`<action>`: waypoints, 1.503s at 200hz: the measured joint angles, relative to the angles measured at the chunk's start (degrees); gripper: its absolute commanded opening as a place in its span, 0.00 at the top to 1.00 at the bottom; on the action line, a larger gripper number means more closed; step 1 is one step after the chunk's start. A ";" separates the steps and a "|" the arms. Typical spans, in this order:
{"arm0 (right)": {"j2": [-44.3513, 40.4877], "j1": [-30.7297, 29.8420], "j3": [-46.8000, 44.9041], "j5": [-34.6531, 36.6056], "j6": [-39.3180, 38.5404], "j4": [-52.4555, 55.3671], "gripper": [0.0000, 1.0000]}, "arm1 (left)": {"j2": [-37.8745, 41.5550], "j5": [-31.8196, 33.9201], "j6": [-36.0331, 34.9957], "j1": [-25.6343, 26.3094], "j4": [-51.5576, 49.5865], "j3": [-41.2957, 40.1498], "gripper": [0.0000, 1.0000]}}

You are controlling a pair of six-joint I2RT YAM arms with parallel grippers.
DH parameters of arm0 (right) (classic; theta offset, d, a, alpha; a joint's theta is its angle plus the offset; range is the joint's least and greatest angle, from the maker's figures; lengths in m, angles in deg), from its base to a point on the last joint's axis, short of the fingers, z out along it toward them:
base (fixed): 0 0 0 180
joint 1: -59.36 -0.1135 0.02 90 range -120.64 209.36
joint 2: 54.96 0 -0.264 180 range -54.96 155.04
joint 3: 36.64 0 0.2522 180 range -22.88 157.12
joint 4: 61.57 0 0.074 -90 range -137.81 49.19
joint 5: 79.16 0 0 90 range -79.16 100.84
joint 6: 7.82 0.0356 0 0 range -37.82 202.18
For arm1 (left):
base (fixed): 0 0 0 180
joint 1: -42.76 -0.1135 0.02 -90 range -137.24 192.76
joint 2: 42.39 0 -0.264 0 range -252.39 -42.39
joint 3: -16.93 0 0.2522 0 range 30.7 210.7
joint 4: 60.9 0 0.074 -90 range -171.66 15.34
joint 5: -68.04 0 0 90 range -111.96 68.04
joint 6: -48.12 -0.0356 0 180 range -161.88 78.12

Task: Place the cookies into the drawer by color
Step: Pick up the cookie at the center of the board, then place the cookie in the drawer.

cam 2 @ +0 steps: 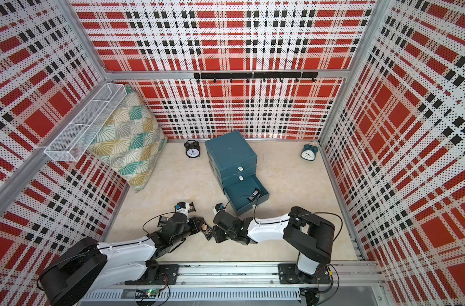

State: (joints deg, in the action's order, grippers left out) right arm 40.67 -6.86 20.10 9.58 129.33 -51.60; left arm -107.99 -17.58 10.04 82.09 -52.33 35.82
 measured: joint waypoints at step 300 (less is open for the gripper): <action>-28.57 5.81 -1.79 13.16 -3.21 14.38 1.00 | 20.37 3.74 -1.09 7.87 -23.52 16.61 0.01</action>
State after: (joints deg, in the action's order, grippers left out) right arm 12.11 -1.05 18.31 22.74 126.12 -37.22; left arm -87.62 -13.84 8.95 89.96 -75.85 52.43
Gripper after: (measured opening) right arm 0.067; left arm 0.990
